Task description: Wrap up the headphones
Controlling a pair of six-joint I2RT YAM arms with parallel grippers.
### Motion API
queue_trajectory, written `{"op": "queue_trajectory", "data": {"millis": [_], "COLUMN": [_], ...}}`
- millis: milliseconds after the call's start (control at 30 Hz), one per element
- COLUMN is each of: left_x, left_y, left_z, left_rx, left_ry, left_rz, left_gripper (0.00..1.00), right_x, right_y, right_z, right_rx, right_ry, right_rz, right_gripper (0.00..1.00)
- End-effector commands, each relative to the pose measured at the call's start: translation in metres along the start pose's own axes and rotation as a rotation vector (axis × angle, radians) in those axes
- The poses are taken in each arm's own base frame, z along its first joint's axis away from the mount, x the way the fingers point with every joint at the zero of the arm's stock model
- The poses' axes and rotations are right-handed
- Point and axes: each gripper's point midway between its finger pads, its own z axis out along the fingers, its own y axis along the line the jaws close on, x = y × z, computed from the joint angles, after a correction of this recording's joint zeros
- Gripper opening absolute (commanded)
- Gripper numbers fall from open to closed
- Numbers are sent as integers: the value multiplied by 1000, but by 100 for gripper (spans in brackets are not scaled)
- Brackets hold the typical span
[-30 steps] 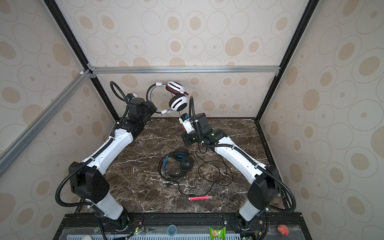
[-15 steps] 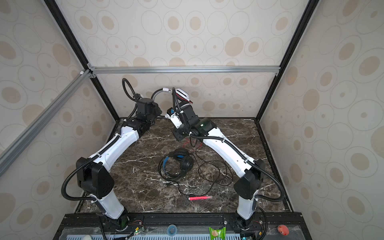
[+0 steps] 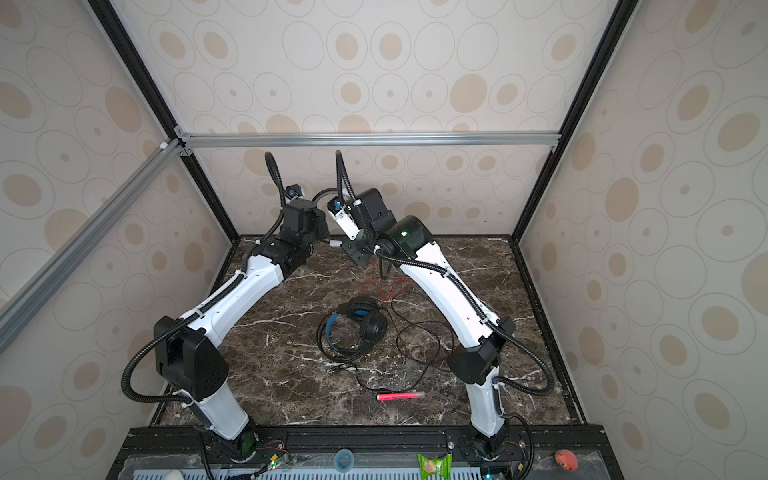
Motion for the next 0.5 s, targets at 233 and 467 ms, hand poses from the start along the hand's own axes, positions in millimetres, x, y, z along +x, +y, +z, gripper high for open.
{"op": "queue_trajectory", "data": {"millis": [233, 467], "left_x": [-42, -24], "left_y": [-3, -21], "left_z": [-49, -59], "left_rx": [31, 179], "left_ry": [-154, -85], "left_rz": [289, 383], "left_gripper": [0, 0], "right_x": [14, 13], "right_y": [-46, -69], "right_z": [-36, -48], "right_rx": [258, 367], "right_ry": [61, 61], "right_rz": [-117, -104], "right_gripper": [5, 7]}}
